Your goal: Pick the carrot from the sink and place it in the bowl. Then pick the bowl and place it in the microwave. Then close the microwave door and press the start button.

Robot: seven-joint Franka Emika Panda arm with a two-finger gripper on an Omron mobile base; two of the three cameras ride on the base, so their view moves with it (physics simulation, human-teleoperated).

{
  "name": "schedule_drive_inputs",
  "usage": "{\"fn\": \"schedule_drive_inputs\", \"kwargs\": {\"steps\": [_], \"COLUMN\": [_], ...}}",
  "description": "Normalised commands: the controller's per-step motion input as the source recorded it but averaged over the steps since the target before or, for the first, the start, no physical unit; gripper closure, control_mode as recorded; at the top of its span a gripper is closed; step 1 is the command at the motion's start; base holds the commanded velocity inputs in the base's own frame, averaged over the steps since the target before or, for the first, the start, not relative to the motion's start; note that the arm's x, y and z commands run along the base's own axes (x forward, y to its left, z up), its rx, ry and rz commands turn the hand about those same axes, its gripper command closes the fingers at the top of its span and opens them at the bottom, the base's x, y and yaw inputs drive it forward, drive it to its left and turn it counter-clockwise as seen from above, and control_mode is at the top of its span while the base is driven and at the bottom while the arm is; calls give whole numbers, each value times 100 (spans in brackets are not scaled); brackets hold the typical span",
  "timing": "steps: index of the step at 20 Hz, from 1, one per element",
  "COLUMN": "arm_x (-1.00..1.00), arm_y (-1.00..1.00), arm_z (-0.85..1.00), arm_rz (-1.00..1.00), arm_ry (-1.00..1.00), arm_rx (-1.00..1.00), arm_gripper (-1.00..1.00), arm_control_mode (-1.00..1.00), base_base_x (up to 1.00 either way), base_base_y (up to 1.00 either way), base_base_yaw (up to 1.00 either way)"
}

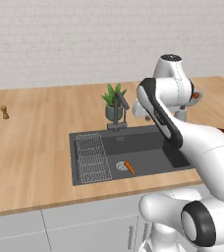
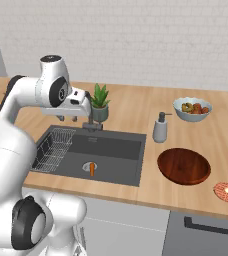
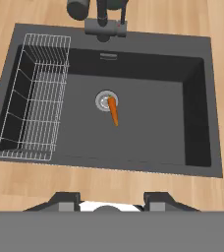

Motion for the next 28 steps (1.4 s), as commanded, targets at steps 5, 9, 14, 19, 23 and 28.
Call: {"fn": "schedule_drive_inputs", "kwargs": {"steps": [5, 9, 14, 19, 23, 28], "arm_x": [-34, -58, -10, 23, 57, 66], "arm_y": [-3, -16, -27, -9, 0, 0], "arm_z": [-3, -26, -63, -67, -46, -39], "arm_rz": [0, 0, 0, 1, 1, 0], "arm_ry": [-1, -4, 0, -2, 0, 5], "arm_rx": [0, 0, 5, 7, 1, 0], "arm_gripper": [-100, -100, -100, -100, -100, -100], "arm_control_mode": [-100, -100, -100, -100, -100, -100], "base_base_x": [0, 0, 0, 0, 0, 0], "base_base_y": [0, 0, 0, 0, 0, 0], "base_base_yaw": [0, 0, 0, 0, 0, 0]}}
